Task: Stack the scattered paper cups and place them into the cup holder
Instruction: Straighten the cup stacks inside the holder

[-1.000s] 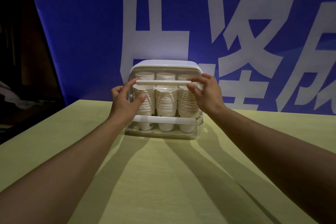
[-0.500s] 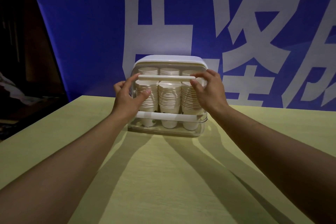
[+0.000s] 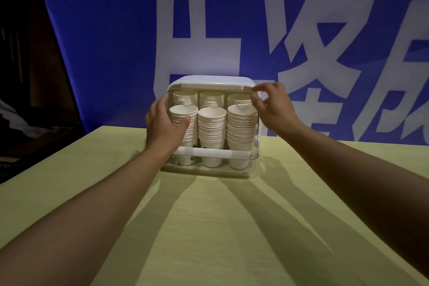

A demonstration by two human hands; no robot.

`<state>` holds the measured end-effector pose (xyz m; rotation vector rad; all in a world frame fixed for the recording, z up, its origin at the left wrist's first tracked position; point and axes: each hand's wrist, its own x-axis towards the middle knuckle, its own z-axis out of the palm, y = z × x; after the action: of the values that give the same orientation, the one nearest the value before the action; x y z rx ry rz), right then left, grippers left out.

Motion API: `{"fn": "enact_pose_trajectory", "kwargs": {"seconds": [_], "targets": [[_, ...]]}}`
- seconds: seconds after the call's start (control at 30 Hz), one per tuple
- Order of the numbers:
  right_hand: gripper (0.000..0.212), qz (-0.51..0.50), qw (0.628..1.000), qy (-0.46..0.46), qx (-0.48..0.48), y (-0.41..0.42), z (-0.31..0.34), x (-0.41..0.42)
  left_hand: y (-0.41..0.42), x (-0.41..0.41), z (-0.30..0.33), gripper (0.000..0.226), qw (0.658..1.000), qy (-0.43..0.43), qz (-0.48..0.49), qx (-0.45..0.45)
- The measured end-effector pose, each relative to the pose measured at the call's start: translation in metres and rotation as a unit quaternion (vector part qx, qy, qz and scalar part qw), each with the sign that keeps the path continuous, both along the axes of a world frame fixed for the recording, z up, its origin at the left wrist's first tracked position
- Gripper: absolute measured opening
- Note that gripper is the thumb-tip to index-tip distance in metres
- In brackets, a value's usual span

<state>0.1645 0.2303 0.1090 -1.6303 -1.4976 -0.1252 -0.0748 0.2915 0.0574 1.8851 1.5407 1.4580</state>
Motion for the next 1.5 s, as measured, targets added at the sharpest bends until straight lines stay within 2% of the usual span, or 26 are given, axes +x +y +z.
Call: {"fn": "enact_pose_trajectory", "kwargs": {"seconds": [0.07, 0.1, 0.17, 0.33, 0.47, 0.57, 0.7, 0.93, 1.17, 1.37, 1.5], "targets": [[0.030, 0.010, 0.998, -0.064, 0.002, -0.005, -0.002, -0.003, -0.009, 0.006, -0.002, 0.049, 0.992, 0.045, 0.047, 0.104], [0.031, 0.020, 0.994, -0.109, -0.022, -0.009, -0.004, -0.005, -0.015, 0.011, -0.003, 0.038, 0.989, 0.055, 0.041, 0.131], [0.035, 0.031, 0.981, -0.176, -0.076, -0.013, -0.009, -0.008, -0.029, 0.029, -0.003, 0.032, 0.991, 0.059, -0.007, 0.121], [0.030, 0.041, 0.974, -0.198, -0.106, -0.015, -0.005, -0.009, -0.059, 0.086, -0.006, 0.063, 0.996, 0.022, -0.074, 0.039], [0.030, 0.030, 0.967, -0.231, -0.102, -0.018, 0.003, -0.009, -0.067, 0.124, -0.005, 0.079, 0.999, 0.001, -0.033, 0.002], [0.028, 0.033, 0.960, -0.259, -0.105, -0.021, 0.005, -0.008, -0.067, 0.140, -0.002, 0.076, 0.999, -0.009, 0.025, -0.017], [0.024, 0.024, 0.960, -0.260, -0.102, -0.023, 0.006, -0.009, -0.067, 0.146, 0.000, 0.073, 0.999, -0.001, 0.040, -0.005], [0.024, 0.008, 0.969, -0.246, -0.015, -0.024, -0.013, -0.017, -0.063, 0.145, -0.003, 0.071, 0.999, -0.009, 0.050, 0.001], [0.025, -0.002, 0.967, -0.255, -0.019, -0.023, -0.011, -0.015, -0.067, 0.146, -0.011, 0.072, 0.998, -0.005, 0.057, 0.041], [0.027, -0.010, 0.970, -0.244, -0.004, -0.025, -0.015, -0.019, -0.069, 0.145, -0.012, 0.068, 0.998, -0.001, 0.053, 0.038], [0.026, 0.009, 0.970, -0.241, -0.040, -0.026, -0.007, -0.017, -0.067, 0.145, -0.012, 0.069, 0.998, -0.002, 0.050, 0.026]]}}
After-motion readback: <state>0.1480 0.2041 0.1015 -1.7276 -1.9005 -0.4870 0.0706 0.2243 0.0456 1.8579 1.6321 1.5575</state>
